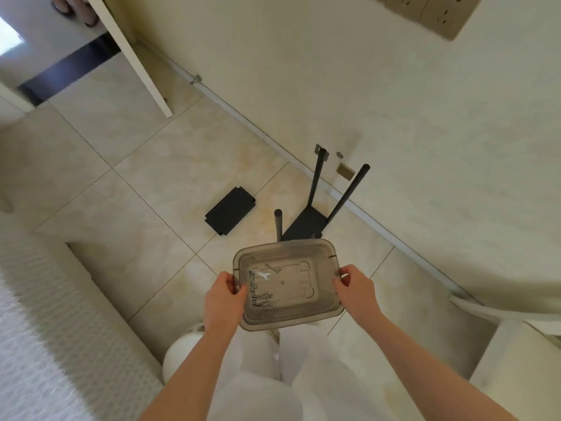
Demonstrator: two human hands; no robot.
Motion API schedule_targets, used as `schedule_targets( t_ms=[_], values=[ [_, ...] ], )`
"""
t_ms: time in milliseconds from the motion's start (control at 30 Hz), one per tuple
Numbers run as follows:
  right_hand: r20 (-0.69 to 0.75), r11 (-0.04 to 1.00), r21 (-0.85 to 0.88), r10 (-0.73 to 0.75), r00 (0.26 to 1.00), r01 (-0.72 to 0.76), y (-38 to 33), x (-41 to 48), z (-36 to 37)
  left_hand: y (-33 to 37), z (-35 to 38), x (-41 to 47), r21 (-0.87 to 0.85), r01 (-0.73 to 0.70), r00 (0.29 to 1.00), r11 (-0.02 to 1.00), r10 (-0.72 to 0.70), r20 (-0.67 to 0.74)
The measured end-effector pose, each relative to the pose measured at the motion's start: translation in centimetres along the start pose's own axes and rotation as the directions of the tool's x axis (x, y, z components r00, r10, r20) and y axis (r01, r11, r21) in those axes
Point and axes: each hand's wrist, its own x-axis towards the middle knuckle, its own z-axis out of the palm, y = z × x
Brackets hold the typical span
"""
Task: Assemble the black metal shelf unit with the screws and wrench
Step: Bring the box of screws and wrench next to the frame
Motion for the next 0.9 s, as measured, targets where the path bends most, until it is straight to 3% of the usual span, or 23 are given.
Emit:
schedule_targets(
  t_ms=[300, 533, 700, 800, 900],
  values=[
    [-0.101, 0.984, 0.071, 0.171, 0.980, -0.164, -1.4, 2.0, 0.5, 4.3, 0.5, 8.6, 0.158, -0.175, 0.955, 0.972, 0.129, 0.266],
    [-0.268, 0.917, 0.220, 0.386, 0.883, -0.334, -0.2, 0.6, 2.2, 8.2, 1.7, 13.2, 0.216, -0.436, 0.782, 0.874, 0.248, 0.572],
    [-0.370, 0.860, 0.350, 0.491, 0.789, -0.371, 1.4, -1.3, 4.0, 11.2, 3.0, 13.8, 0.218, -0.583, 0.663, 0.782, 0.303, 0.684],
    [-0.391, 0.812, 0.424, 0.563, 0.728, -0.401, 3.0, -2.1, 5.2, 12.1, 4.7, 13.2, 0.240, -0.663, 0.584, 0.709, 0.289, 0.759],
    [-0.401, 0.781, 0.447, 0.610, 0.683, -0.435, 5.4, -2.5, 5.6, 12.1, 7.1, 12.3, 0.205, -0.659, 0.521, 0.723, 0.243, 0.819]
  ],
)
